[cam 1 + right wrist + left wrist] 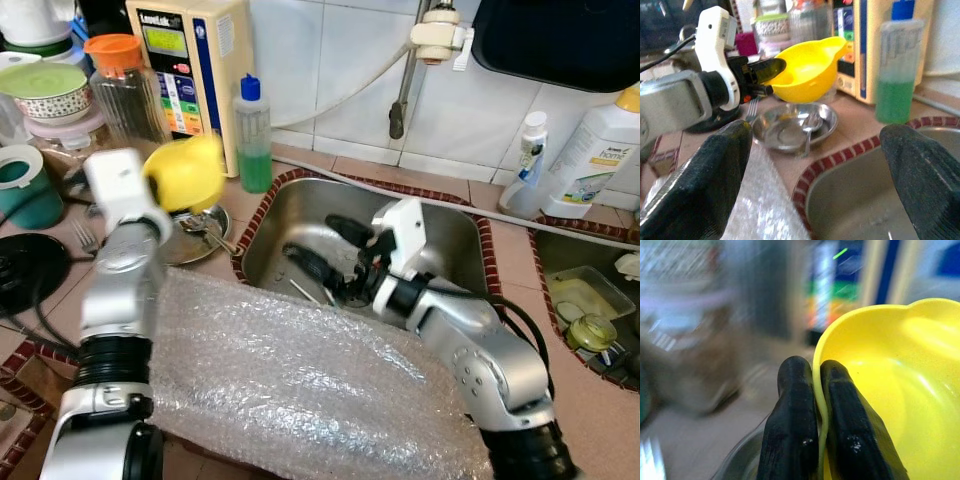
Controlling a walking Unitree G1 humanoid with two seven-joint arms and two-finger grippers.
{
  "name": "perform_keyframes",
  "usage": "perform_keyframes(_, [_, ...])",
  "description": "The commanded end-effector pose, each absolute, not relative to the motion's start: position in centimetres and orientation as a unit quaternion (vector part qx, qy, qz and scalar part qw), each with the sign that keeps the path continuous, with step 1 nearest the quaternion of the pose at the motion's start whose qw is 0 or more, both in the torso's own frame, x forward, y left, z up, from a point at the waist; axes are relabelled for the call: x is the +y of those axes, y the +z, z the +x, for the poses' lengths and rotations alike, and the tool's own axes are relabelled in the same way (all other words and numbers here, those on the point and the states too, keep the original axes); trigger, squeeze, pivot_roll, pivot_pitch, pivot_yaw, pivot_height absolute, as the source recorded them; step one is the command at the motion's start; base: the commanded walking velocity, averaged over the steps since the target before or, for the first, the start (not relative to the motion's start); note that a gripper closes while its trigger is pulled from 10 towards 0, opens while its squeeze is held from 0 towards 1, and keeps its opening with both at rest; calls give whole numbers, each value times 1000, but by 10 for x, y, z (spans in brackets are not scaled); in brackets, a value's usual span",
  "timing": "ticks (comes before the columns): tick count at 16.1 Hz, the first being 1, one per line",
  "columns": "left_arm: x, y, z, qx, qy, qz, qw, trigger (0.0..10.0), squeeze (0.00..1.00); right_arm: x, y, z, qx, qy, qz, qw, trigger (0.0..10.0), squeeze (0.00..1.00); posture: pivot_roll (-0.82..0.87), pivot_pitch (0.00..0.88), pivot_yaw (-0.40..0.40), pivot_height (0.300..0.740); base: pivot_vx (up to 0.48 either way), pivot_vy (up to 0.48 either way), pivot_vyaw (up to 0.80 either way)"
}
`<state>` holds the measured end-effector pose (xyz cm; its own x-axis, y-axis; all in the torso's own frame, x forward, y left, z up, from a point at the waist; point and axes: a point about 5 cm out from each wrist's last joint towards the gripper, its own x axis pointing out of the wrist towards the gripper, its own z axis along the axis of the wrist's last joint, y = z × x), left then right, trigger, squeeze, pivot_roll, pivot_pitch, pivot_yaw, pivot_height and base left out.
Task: Kitchen organization
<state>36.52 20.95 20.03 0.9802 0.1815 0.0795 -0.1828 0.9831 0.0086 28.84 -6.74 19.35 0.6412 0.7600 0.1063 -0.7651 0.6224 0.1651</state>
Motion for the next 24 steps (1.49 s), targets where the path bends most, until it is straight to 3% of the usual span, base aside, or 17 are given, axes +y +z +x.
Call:
perform_keyframes(1, [200,207,365,-61,68,32,995,0,0,-73,199,295,-20,398,114,910,10000,0,105,0,-28,740,0,0,0])
perform_keyframes(6, [151,204,357,-104,-38,80,991,0,0,-73,217,309,-18,345,207,916,10000,0,104,0,-24,740,0,0,0])
perform_keyframes(9, [121,205,346,-138,-97,101,980,1569,0,-72,218,315,-8,325,221,919,10000,0,104,0,-26,740,0,0,0])
perform_keyframes(10, [113,206,343,-148,-109,106,977,1686,0,-73,216,318,1,309,217,926,10000,0,107,0,-27,740,0,0,0])
perform_keyframes(17, [100,208,334,-170,-133,98,971,1412,0,-88,209,339,16,196,170,966,10000,0,112,0,-25,740,0,0,0])
perform_keyframes(18, [98,210,332,-178,-139,96,969,1373,0,-91,205,342,24,180,164,970,8039,0,114,0,-26,740,0,0,0])
perform_keyframes(19, [96,211,331,-179,-145,95,968,1647,0,-91,204,343,26,179,172,968,4784,0,114,0,-26,740,0,0,0])
perform_keyframes(20, [94,210,329,-181,-153,93,967,1882,0,-91,204,344,29,178,177,968,0,0,114,0,-26,740,0,0,0])
perform_keyframes(24, [82,211,323,-194,-187,82,960,1961,0,-92,199,348,44,164,198,965,0,0,117,0,-29,740,0,0,0])
